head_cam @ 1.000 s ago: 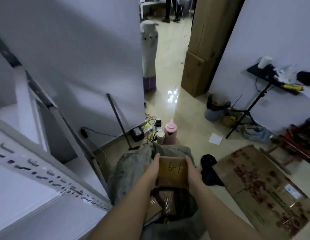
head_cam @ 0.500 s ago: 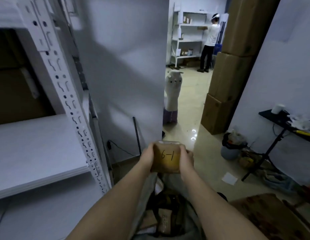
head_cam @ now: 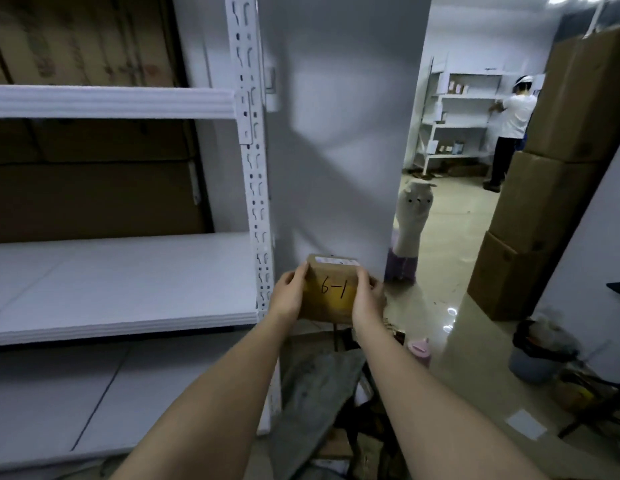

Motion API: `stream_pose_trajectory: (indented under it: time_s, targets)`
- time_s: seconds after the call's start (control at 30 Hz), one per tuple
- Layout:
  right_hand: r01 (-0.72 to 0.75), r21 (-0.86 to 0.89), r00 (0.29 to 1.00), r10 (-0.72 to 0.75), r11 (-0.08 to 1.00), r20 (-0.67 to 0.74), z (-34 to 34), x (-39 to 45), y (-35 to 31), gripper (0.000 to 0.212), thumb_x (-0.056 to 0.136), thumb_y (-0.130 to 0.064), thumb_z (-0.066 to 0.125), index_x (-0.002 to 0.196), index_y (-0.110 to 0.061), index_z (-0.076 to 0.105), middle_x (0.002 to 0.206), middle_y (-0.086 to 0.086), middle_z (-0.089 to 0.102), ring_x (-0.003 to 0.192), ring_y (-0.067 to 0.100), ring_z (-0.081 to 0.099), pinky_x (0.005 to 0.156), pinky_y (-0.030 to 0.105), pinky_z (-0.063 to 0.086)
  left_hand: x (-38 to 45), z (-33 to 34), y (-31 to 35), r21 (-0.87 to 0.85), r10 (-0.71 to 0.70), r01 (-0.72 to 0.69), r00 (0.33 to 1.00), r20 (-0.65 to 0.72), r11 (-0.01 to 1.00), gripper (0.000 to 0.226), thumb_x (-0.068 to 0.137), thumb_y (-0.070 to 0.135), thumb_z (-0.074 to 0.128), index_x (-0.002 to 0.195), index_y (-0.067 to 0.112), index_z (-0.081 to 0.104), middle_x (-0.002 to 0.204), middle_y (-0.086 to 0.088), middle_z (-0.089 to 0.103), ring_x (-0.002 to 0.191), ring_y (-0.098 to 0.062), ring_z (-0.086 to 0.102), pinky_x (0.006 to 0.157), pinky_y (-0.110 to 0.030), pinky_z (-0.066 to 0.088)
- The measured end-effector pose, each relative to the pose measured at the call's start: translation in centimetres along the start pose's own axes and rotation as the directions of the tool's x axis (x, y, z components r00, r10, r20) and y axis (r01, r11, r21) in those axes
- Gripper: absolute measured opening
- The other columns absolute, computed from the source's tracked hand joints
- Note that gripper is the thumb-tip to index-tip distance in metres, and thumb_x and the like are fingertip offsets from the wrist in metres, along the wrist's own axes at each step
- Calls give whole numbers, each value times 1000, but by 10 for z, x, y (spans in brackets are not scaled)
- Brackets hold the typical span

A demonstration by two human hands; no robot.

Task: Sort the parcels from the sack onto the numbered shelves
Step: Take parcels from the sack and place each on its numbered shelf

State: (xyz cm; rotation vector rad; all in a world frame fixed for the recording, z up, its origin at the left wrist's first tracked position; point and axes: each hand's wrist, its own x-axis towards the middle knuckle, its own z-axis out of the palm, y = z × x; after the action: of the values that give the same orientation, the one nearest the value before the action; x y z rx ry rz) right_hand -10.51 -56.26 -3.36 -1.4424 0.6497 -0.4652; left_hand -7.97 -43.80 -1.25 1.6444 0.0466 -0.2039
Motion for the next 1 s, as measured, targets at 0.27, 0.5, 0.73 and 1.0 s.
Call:
stream_pose_trajectory:
  time_s: [0.27,0.5,0.73,1.0]
  targets:
    - [136,18,975,-137,991,176,102,-76,-17,41,94,-59,41,116,-25,47,122,3,54,103,19,53,84,37,43,-33,-127,9,-84,85,-103,977,-197,991,48,94,57,42,131,26,47,121,0,53,113,-22,50,102,-50,45]
    - [216,18,926,-211,976,315,217,-183,-34,46,93,-60,42,118,-21,50,121,0,54,102,18,52,81,32,41,-61,-279,12,-61,159,-199,903,-400,978,32,94,55,45,111,30,54,106,3,58,102,-19,55,94,-47,51]
    - [285,13,876,-266,958,401,322,-275,-50,43,96,-56,39,122,-23,44,127,2,49,98,14,49,74,30,42,-89,-403,27,5,253,-296,807,-534,955,36,95,57,39,115,30,51,111,2,56,107,-20,56,94,-47,52]
    - [374,248,768,-449,893,457,427,-340,-103,39,96,-49,45,121,-19,48,123,1,50,105,18,54,64,21,38,-95,-517,76,247,487,-443,590,-644,862,44,83,71,35,112,44,52,114,7,58,106,-12,55,92,-46,52]
